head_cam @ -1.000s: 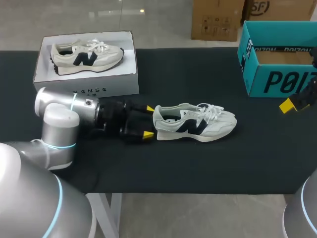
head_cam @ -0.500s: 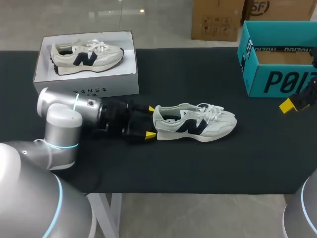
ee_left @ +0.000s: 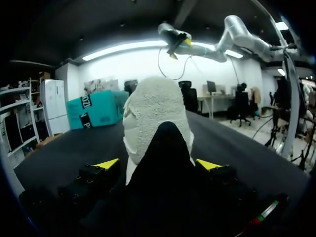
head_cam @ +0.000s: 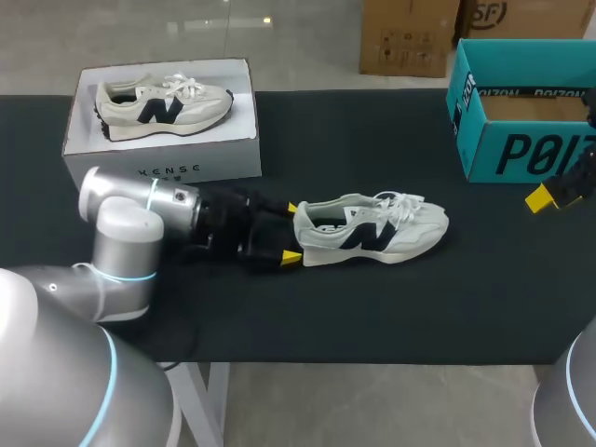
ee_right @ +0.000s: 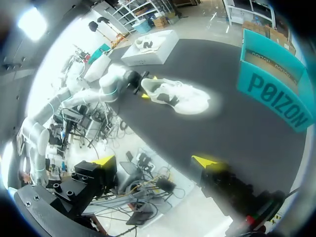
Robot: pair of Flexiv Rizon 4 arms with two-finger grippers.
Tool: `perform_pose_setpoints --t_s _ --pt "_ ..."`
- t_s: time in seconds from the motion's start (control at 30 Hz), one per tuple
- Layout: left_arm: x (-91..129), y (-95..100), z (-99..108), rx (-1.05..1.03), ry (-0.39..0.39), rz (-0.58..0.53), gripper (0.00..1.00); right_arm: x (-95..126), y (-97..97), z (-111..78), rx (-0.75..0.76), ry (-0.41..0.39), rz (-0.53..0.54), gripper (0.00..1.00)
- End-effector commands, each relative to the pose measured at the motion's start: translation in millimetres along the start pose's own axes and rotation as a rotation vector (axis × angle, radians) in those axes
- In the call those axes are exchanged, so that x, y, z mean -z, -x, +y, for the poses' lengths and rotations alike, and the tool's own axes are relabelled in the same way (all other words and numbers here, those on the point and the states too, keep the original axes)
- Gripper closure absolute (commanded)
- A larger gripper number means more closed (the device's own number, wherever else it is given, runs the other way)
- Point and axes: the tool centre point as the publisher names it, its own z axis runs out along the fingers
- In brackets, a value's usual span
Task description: Take the shoe out of the shoebox, open the shoe tongue, remove and reinsert the insole, then place the shoe into the shoebox
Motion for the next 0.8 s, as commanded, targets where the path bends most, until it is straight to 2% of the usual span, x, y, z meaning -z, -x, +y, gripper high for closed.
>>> perform_pose_setpoints --t_s 0.03,0.4,0.8 --pt "-2 -4.3 -1 0.005 0.012 -0.018 0.0 0 0.2 0.1 -0.002 -0.001 -0.001 0.0" --pt "14 0.3 -1 0.021 0.036 -0.055 0.0 0 0.2 0.1 -0.002 -0.001 -0.001 0.0" --pt "3 -14.9 0 0.065 0.05 -0.07 0.0 0 0.2 0.1 -0.002 -0.001 -0.001 0.0"
